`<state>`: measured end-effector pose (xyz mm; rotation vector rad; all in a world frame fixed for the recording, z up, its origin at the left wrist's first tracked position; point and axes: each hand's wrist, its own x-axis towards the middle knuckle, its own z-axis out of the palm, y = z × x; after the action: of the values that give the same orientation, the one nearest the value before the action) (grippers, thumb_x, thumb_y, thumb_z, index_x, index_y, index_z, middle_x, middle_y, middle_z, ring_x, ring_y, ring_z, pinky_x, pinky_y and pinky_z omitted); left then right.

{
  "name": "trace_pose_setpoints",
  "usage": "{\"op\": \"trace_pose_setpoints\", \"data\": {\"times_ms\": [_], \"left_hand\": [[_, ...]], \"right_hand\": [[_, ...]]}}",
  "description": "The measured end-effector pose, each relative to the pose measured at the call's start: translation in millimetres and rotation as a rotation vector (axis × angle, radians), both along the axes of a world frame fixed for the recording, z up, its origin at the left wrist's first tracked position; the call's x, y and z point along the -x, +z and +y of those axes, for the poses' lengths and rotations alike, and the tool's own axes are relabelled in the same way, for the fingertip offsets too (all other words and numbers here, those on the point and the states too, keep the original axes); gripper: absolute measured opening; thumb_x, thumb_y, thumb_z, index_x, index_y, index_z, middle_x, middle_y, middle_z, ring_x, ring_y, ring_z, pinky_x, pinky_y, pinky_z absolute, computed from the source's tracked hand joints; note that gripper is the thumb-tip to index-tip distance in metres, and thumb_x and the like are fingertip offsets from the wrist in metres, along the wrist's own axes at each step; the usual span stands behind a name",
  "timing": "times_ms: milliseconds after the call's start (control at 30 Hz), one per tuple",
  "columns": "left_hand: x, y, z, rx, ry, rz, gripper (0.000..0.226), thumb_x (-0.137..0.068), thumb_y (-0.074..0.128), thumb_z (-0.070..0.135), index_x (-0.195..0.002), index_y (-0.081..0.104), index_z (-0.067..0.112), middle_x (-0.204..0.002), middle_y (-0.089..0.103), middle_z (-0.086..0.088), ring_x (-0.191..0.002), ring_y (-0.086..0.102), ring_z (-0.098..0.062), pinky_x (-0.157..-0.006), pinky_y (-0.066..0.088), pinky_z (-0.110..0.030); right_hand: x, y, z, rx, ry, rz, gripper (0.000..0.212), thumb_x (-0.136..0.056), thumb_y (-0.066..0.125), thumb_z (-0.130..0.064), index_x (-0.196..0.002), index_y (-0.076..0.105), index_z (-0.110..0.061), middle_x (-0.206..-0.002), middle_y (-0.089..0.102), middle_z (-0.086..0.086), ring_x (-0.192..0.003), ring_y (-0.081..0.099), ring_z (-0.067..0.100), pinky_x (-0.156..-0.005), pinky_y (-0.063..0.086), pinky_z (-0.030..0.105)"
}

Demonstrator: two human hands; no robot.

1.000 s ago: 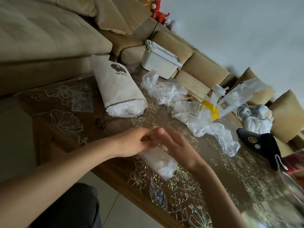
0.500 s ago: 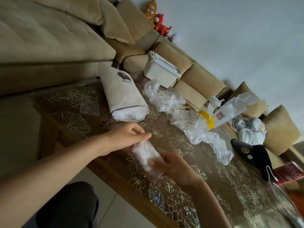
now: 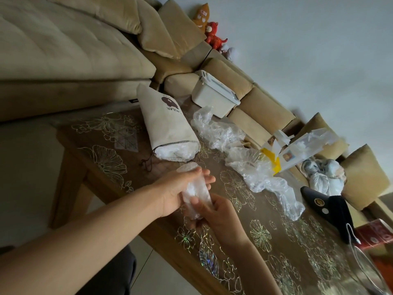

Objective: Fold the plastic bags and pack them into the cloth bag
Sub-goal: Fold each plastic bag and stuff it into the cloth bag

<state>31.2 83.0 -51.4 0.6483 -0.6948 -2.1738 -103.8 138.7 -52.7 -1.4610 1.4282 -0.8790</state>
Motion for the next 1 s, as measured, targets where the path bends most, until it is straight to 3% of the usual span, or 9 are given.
{"op": "trace_pose_setpoints", "data": {"times_ms": [133,233,300,433,533,633,733,800,1000], "left_hand": [[-9.0,3.9,-5.7,0.003,0.009,0.021,0.022,-0.099,0.043,0.021,-0.101,0.062,0.011,-0.110,0.068,-0.008,-0.105,0.062,-0.020,-0.084,0.049,-0.032],[-15.3,3.3,-12.1,0.076,-0.019,-0.084,0.020,-0.097,0.047,0.021,-0.099,0.066,0.013,-0.112,0.068,-0.006,-0.108,0.061,-0.017,-0.090,0.048,-0.034],[-20.5,4.7,-15.4,0.116,-0.011,-0.103,0.017,-0.096,0.050,0.018,-0.094,0.067,0.014,-0.108,0.069,-0.003,-0.108,0.061,-0.016,-0.096,0.045,-0.037],[-24.6,4.4,-16.4,0.182,-0.119,-0.169,0.019,-0.095,0.052,0.022,-0.094,0.070,0.015,-0.089,0.068,-0.003,-0.088,0.062,-0.019,-0.086,0.049,-0.035],[-23.2,7.1,-16.0,0.209,-0.029,-0.258,0.016,-0.092,0.056,0.020,-0.097,0.070,0.013,-0.096,0.069,-0.008,-0.093,0.062,-0.024,-0.086,0.049,-0.039],[-26.8,9.1,-26.0,0.293,0.398,-0.379,0.012,-0.090,0.058,0.008,-0.088,0.067,0.015,-0.094,0.069,-0.003,-0.093,0.064,-0.018,-0.086,0.050,-0.030],[-37.9,-2.8,-37.6,0.904,0.786,-0.890,0.015,-0.086,0.058,0.002,-0.092,0.066,0.014,-0.101,0.065,-0.001,-0.098,0.058,-0.016,-0.085,0.044,-0.022],[-40.4,-23.1,-45.2,1.242,0.679,-1.212,0.022,-0.080,0.064,0.001,-0.099,0.070,0.011,-0.121,0.059,-0.010,-0.116,0.050,-0.028,-0.096,0.040,-0.037],[-42.7,-32.6,-54.2,1.334,0.422,-1.408,0.045,-0.088,0.057,0.003,-0.131,0.053,0.011,-0.150,0.034,-0.012,-0.138,0.029,-0.032,-0.111,0.026,-0.042]], "right_hand": [[1.6,-1.1,6.4,-0.075,0.020,0.049,0.030,-0.081,0.063,-0.030,-0.085,0.062,0.000,-0.069,0.070,0.010,-0.051,0.060,0.015,-0.050,0.046,0.021],[12.7,15.7,2.9,-0.138,0.158,0.140,0.038,-0.084,0.068,-0.032,-0.105,0.063,-0.002,-0.097,0.071,0.015,-0.079,0.067,0.017,-0.071,0.052,0.024],[15.1,28.9,-4.7,-0.129,0.211,0.031,0.054,-0.081,0.067,-0.036,-0.122,0.055,-0.003,-0.114,0.066,0.014,-0.102,0.064,0.025,-0.084,0.051,0.029],[0.7,28.5,-23.6,-0.126,0.139,-0.072,0.050,-0.085,0.063,-0.033,-0.122,0.055,0.000,-0.117,0.062,0.022,-0.102,0.061,0.035,-0.092,0.048,0.047],[-3.8,18.6,-35.4,-0.142,0.026,-0.079,0.038,-0.081,0.064,-0.023,-0.108,0.060,0.004,-0.096,0.067,0.020,-0.085,0.063,0.028,-0.081,0.050,0.042],[-2.5,11.6,-42.9,-0.189,-0.070,-0.118,0.029,-0.076,0.072,-0.024,-0.090,0.060,-0.001,-0.082,0.064,0.013,-0.071,0.062,0.021,-0.068,0.052,0.031],[-0.4,4.1,-52.9,-0.204,-0.199,-0.161,0.021,-0.078,0.065,-0.019,-0.086,0.060,-0.001,-0.078,0.065,0.010,-0.069,0.063,0.021,-0.068,0.052,0.031],[-2.9,0.8,-60.3,-0.215,-0.247,-0.224,0.010,-0.085,0.061,-0.011,-0.087,0.059,-0.001,-0.078,0.064,0.010,-0.068,0.062,0.020,-0.066,0.052,0.031],[-17.3,-5.2,-75.5,-0.210,-0.281,-0.301,0.007,-0.090,0.058,-0.009,-0.084,0.059,-0.005,-0.069,0.058,0.005,-0.051,0.056,0.012,-0.042,0.041,0.019]]}}
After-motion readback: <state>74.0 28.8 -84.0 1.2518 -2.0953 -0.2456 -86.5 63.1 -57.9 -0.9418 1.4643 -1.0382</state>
